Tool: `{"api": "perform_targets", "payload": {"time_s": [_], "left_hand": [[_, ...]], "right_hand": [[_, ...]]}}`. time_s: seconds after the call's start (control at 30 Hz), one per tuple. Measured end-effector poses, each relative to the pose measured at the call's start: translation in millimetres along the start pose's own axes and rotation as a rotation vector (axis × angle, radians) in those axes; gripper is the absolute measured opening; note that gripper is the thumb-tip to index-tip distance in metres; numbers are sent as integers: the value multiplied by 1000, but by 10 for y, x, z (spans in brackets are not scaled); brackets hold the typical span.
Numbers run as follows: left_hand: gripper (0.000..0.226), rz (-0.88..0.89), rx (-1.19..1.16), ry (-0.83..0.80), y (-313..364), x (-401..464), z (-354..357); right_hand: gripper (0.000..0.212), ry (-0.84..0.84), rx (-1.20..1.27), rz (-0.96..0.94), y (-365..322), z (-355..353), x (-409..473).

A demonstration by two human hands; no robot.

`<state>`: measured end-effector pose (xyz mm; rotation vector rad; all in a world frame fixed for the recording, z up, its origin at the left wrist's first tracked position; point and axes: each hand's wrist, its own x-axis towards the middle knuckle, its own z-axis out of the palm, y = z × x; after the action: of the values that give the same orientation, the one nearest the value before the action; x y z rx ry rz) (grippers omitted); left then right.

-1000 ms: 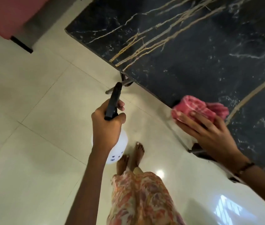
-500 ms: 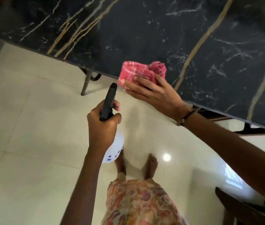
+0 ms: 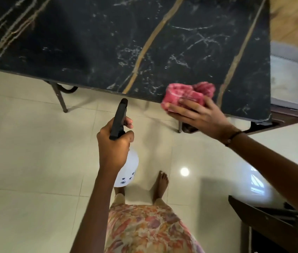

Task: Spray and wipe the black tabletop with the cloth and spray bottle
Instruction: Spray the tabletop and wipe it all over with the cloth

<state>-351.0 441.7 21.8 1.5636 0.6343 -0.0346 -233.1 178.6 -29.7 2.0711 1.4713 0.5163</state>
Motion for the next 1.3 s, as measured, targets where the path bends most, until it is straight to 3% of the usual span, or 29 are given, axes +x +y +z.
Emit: {"api": "perform_targets", "payload": {"time_s": [0.13, 0.33, 0.47, 0.57, 0.63, 0.73, 0.8, 0.93, 1.0, 1.17, 1.23, 1.3], "left_hand": [[30, 24, 33, -15, 13, -128, 393], [28, 39, 50, -37, 27, -310, 766], [27, 19, 46, -23, 30, -395, 869], [29, 11, 44, -20, 96, -461, 879], [30, 13, 40, -14, 158, -489, 857], [35, 17, 32, 22, 288, -509, 807], [36, 20, 34, 37, 379, -518, 777], [35, 13, -6, 79, 591, -507, 616], [35, 9, -29, 96, 681, -466, 517], [37, 18, -67, 137, 961, -227, 202], [37, 23, -71, 150, 1107, -79, 21], [32, 18, -60, 166, 1253, 96, -165]], "right_hand": [[69, 25, -34, -52, 2, 49, 43], [92, -8, 28, 55, 301, 175, -1225], [69, -18, 340, 147, 436, 88, -1543], [47, -50, 678, 350, 561, 7, -1405], [51, -100, 842, 551, 616, -4, -1239], [56, -146, 860, 727, 592, -58, -823], [64, -184, 859, 669, 468, -149, -493], [64, -188, 843, 356, 297, -240, -248], [55, -142, 907, 408, 298, -232, -253], [47, -69, 975, 832, 123, -440, 238], [53, -72, 976, 780, 57, -551, 586], [68, -108, 970, 568, 63, -624, 912]]}}
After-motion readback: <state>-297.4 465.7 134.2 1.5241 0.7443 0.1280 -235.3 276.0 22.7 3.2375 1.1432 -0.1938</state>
